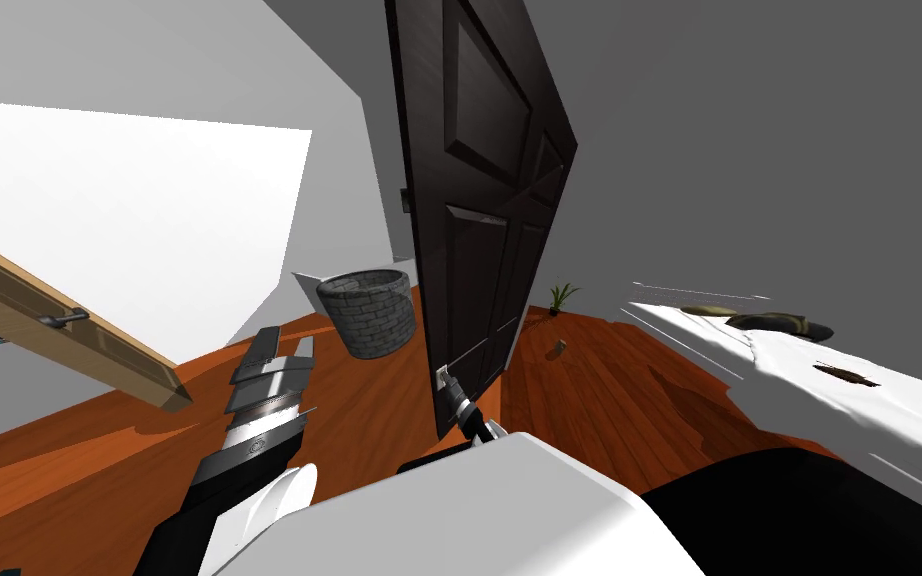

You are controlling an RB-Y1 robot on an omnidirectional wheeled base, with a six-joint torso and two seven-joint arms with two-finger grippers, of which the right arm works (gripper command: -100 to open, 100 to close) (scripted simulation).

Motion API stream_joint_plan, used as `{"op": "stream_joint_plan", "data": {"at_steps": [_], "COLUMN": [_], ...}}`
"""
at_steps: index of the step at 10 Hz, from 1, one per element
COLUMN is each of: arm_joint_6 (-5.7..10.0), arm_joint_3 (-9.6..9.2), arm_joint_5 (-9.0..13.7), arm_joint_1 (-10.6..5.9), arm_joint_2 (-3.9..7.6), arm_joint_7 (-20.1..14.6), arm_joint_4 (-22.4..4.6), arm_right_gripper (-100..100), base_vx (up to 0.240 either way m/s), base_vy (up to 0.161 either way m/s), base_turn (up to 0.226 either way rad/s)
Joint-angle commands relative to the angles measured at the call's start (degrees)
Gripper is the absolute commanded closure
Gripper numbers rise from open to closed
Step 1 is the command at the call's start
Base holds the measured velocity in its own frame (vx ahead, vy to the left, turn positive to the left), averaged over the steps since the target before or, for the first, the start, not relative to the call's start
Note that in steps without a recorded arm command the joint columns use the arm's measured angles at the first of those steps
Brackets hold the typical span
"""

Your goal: Push the door open

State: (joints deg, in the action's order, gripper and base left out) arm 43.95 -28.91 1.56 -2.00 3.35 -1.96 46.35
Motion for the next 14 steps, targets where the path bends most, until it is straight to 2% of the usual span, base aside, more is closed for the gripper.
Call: {"op": "stream_joint_plan", "data": {"at_steps": [1,3,6,7,8,9,11,12,14], "arm_joint_6": [0.08,0.08,-0.26,-0.26,-0.36,-0.40,-0.55,-0.58,-0.71], "arm_joint_3": [0.04,0.04,2.61,2.61,4.21,4.76,6.93,7.44,9.34], "arm_joint_5": [0.03,0.03,0.78,0.78,1.26,1.43,2.07,2.22,2.79], "arm_joint_1": [0.03,0.03,-0.41,-0.41,-0.75,-0.86,-1.33,-1.44,-1.84], "arm_joint_2": [0.03,0.03,0.31,0.31,0.16,0.06,-0.57,-0.77,-1.81], "arm_joint_7": [-0.03,-0.03,0.75,0.75,1.22,1.38,2.01,2.16,2.71], "arm_joint_4": [0.02,0.02,-0.81,-0.81,-1.23,-1.38,-1.95,-2.08,-2.58], "arm_right_gripper": [100,100,100,100,100,100,100,100,100], "base_vx": [-0.010,-0.004,0.100,0.106,0.145,0.172,0.163,0.167,0.131], "base_vy": [-0.006,-0.001,0.134,0.110,0.135,0.182,0.171,0.151,0.149], "base_turn": [-0.003,-0.002,-0.061,-0.034,-0.039,-0.060,-0.086,-0.054,-0.054]}}
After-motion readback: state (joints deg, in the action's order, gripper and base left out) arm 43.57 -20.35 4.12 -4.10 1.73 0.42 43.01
